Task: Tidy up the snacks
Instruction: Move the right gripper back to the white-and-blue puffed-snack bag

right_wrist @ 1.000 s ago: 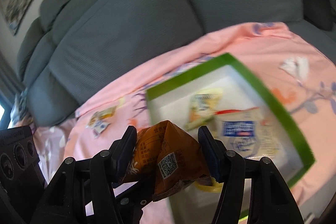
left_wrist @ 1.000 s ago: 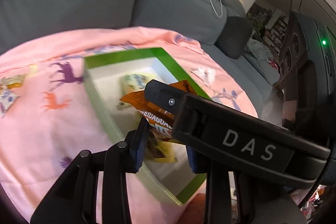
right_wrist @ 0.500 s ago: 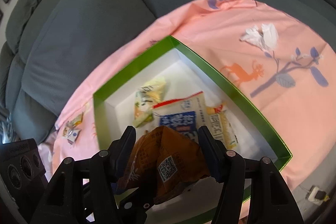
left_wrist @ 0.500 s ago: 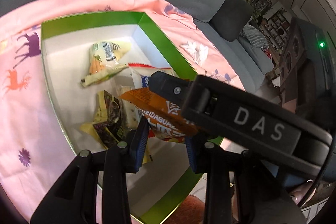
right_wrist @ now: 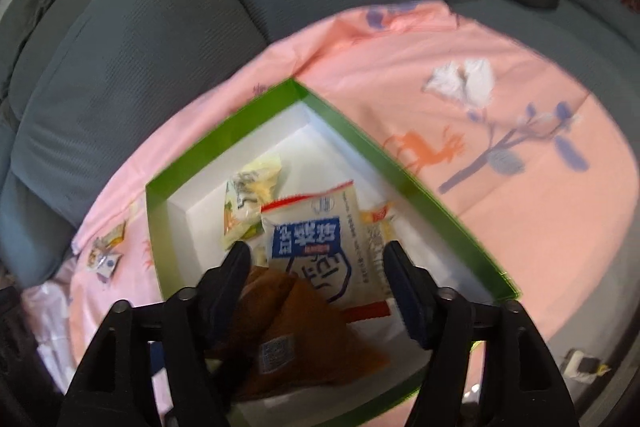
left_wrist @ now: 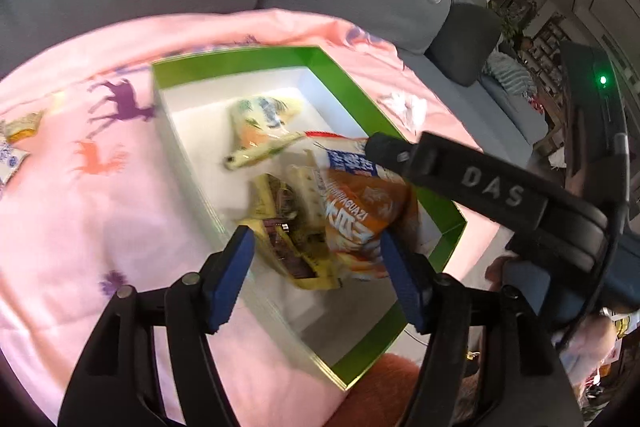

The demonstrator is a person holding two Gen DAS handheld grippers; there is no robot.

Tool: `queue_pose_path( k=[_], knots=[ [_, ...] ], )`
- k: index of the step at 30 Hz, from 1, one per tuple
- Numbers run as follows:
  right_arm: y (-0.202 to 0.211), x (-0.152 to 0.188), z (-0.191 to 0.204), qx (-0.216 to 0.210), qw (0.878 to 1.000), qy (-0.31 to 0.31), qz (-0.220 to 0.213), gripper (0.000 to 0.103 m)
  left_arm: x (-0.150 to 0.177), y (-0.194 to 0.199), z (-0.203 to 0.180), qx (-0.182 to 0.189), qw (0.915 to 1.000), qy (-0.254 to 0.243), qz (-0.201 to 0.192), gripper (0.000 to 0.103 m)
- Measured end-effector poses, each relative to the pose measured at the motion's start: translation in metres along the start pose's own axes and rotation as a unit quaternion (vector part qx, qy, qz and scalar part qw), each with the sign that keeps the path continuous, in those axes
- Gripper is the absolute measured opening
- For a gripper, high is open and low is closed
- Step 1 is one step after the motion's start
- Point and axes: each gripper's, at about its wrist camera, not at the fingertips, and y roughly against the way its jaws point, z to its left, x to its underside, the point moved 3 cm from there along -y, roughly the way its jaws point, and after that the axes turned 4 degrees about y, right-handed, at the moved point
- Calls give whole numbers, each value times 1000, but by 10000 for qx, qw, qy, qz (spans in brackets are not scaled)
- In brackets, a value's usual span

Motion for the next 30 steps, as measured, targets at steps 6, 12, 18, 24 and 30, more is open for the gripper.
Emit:
queue_pose_path(
  k=[6, 12, 18, 24, 30],
  knots=[
    [16, 0, 21, -75, 9992, 292, -253, 80, -3, 42, 33, 13, 9976, 548, -415, 80],
    [15, 7, 58, -215, 9965, 759, -285, 84, 8, 84, 73, -816, 9908, 650, -858, 84],
    [7, 21, 102, -375, 9904, 1307, -242, 85, 27, 104, 141, -1935, 9747, 790, -791, 85],
    [-17, 43, 146, -358, 9812, 1896, 21, 85, 45, 114, 225, -2257, 9604, 1266, -1033, 96],
    [-41, 69, 177, -1160, 9690, 2102, 574, 85, 65, 113, 288, -2316, 9396, 2390, -802, 96]
  ],
)
